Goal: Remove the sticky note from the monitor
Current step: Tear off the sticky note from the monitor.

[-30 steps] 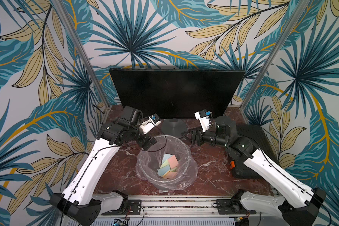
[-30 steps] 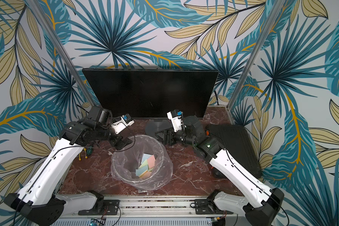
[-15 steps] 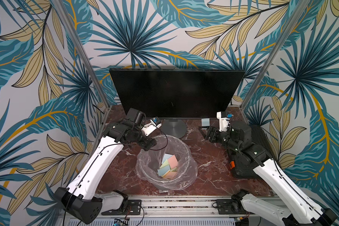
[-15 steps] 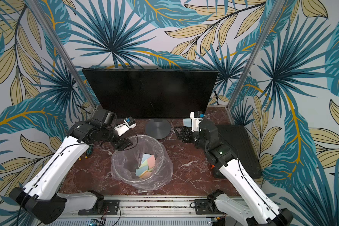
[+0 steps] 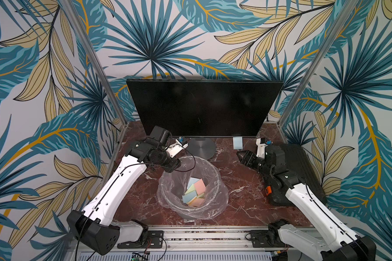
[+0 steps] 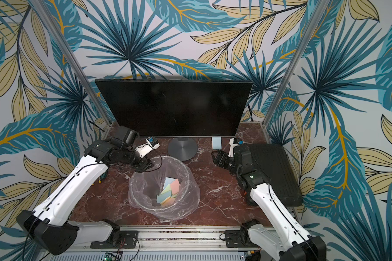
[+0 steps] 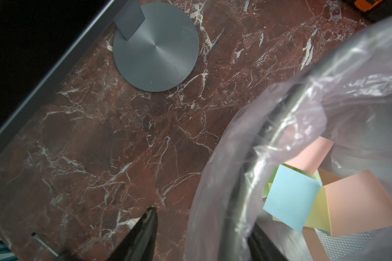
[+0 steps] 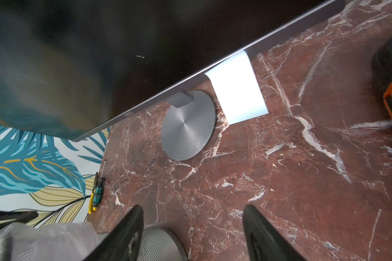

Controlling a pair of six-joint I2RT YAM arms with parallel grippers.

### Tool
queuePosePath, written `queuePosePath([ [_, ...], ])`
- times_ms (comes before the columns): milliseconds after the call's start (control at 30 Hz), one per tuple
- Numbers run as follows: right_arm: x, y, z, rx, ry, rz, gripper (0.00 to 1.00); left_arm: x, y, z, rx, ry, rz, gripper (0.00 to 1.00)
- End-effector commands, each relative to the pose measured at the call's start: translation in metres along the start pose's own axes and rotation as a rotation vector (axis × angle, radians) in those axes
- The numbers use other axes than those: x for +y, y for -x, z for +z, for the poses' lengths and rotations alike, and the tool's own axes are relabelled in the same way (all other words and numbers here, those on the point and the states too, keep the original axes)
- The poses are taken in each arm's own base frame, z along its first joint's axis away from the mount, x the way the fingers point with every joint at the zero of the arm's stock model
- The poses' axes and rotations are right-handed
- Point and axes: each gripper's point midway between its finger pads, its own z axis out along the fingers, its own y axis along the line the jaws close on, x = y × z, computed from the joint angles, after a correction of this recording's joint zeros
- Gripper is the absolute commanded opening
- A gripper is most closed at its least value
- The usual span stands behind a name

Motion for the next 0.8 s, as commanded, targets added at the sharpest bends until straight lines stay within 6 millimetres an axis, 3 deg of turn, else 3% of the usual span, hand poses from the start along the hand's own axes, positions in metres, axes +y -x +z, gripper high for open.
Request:
queuePosePath([
  [0, -0.004, 0.003, 0.008, -0.015, 0.039, 0.041, 0.73, -0.001, 0.000, 0.008, 0.004, -0.002, -0.001, 0.48],
  [267, -0.026, 0.006, 0.035, -0.035, 0.046, 0.125, 0.75, -0.002, 0.000, 0.009, 0.007, 0.001, -0.001, 0.26],
  [767, -0.043, 0.018, 0.079, -0.086, 0.044, 0.166, 0.71, -0.002, 0.002, 0.007, 0.000, 0.005, -0.004, 0.24],
])
